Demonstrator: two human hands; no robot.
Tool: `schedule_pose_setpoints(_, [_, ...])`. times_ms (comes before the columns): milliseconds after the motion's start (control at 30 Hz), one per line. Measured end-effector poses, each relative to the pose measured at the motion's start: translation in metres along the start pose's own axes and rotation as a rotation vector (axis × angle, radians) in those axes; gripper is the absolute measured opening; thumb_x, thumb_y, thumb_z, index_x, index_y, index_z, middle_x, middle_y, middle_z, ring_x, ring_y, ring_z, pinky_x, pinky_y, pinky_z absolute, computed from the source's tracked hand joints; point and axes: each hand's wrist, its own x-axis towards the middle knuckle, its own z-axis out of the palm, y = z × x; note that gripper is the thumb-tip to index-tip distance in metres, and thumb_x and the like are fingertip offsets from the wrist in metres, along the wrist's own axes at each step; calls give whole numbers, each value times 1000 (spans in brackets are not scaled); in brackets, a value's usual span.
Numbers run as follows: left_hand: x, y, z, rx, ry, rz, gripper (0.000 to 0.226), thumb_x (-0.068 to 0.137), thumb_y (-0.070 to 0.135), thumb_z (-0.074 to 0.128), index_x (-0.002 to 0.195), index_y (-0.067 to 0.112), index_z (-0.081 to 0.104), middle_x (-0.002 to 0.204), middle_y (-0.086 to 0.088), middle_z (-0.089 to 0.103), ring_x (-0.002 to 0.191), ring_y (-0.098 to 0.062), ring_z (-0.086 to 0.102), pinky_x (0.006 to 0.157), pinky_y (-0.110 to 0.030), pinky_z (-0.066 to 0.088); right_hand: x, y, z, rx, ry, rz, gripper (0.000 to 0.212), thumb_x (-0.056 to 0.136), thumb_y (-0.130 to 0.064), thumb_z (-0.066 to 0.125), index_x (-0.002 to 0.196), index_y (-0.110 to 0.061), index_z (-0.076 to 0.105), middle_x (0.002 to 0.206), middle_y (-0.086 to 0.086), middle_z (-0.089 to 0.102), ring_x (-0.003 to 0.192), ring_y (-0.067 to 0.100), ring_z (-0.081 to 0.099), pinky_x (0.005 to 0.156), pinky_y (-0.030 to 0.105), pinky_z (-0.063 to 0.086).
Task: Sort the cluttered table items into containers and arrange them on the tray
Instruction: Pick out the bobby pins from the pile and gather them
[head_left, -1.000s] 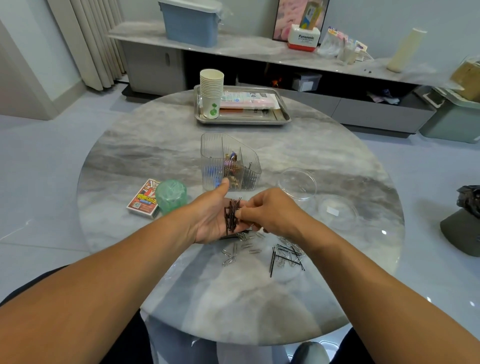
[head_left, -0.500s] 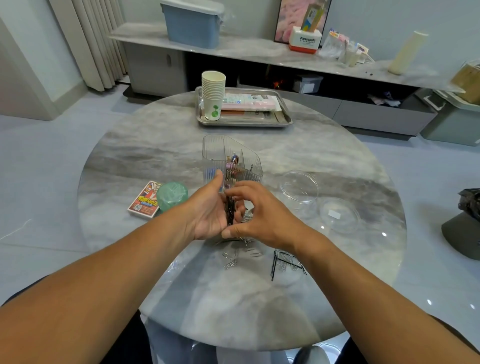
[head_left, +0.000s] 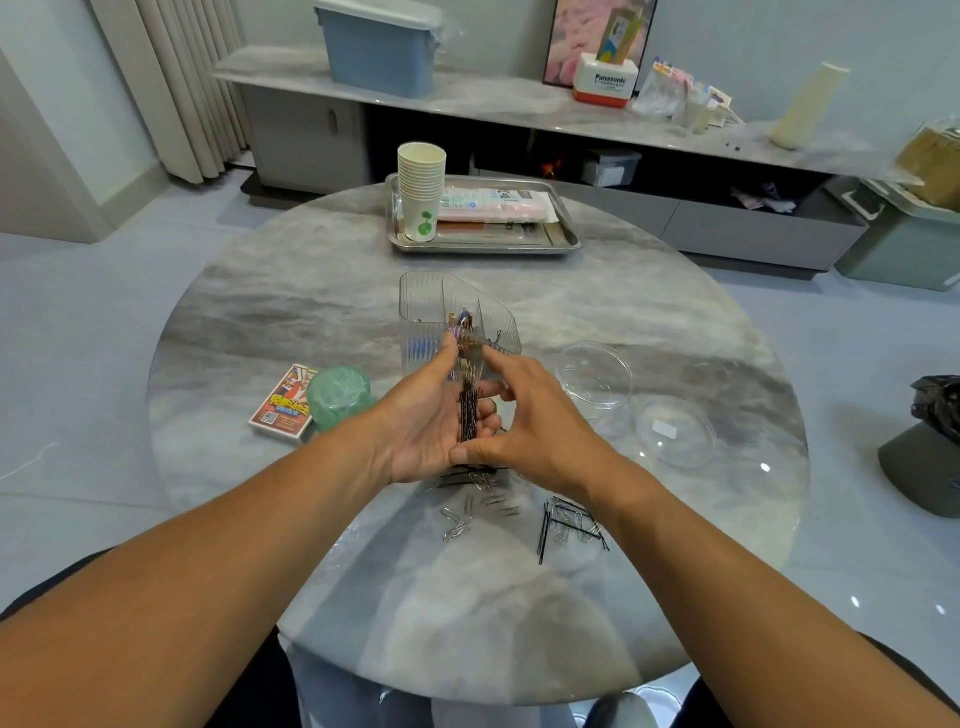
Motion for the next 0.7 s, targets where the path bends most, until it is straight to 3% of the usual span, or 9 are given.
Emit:
schedule_pose_setpoints(133, [1,-2,0,62,30,24,77,90,82,27,101,14,60,64,2,45,55,-10,41,50,-23,37,1,-2,-7,286,-14,151,92,67,-69,79,145,-29,52,122,-18,61,107,2,62,95,29,51])
schedule_pose_setpoints(233, [1,-7,3,180,34,74,82,87,86,17,82,13,55,64,1,34,55,-11,29,51,-25,25,3,-1,-11,452,46,258,55,74,-57,83,114,-20,74,99,-12,76,89,-1,70,79,22,52])
schedule_pose_setpoints(300, [3,-11,6,222,66,96,92,86,87,17,107,10,61,63,1,29,54,-11,26,49,-26,22,2,-2,-8,550,-2,271,32,80,-36,85,98,-10,79,85,-4,78,70,-3,67,65,11,47])
schedule_pose_setpoints(333, [4,-13,7,245,83,105,97,85,88,17,125,9,56,62,1,27,52,-11,25,48,-26,21,2,-3,-6,587,-24,269,26,83,-27,84,95,-5,79,82,1,77,66,-1,65,62,10,46])
schedule_pose_setpoints(367, [6,-14,8,272,89,113,96,84,89,16,130,11,52,62,2,25,51,-11,25,47,-25,20,1,-3,-4,618,-35,264,21,84,-19,83,94,-2,79,79,4,76,65,2,65,63,12,48])
schedule_pose_setpoints(433, [6,-15,10,301,69,118,88,83,90,16,116,16,50,61,2,24,50,-11,25,47,-25,19,1,-6,-4,647,-39,259,15,84,-9,81,96,1,79,75,5,75,64,6,66,65,15,51])
schedule_pose_setpoints(500, [4,-14,11,304,58,108,82,81,90,18,114,21,47,62,1,23,51,-12,26,47,-25,22,1,-8,-6,637,-45,269,14,84,-5,80,97,2,78,75,7,75,61,7,65,62,15,50])
schedule_pose_setpoints(633, [1,-13,11,348,78,113,64,79,90,20,86,32,47,57,2,30,51,-12,31,51,-28,23,0,-13,-9,549,-67,253,11,84,-6,81,92,0,78,69,8,74,57,9,66,58,16,51])
schedule_pose_setpoints(700, [1,-13,13,347,117,133,61,82,88,22,82,32,47,54,2,35,50,-13,33,53,-29,23,0,-15,-9,547,-68,244,12,84,-3,80,92,4,75,66,7,73,56,9,67,55,16,50])
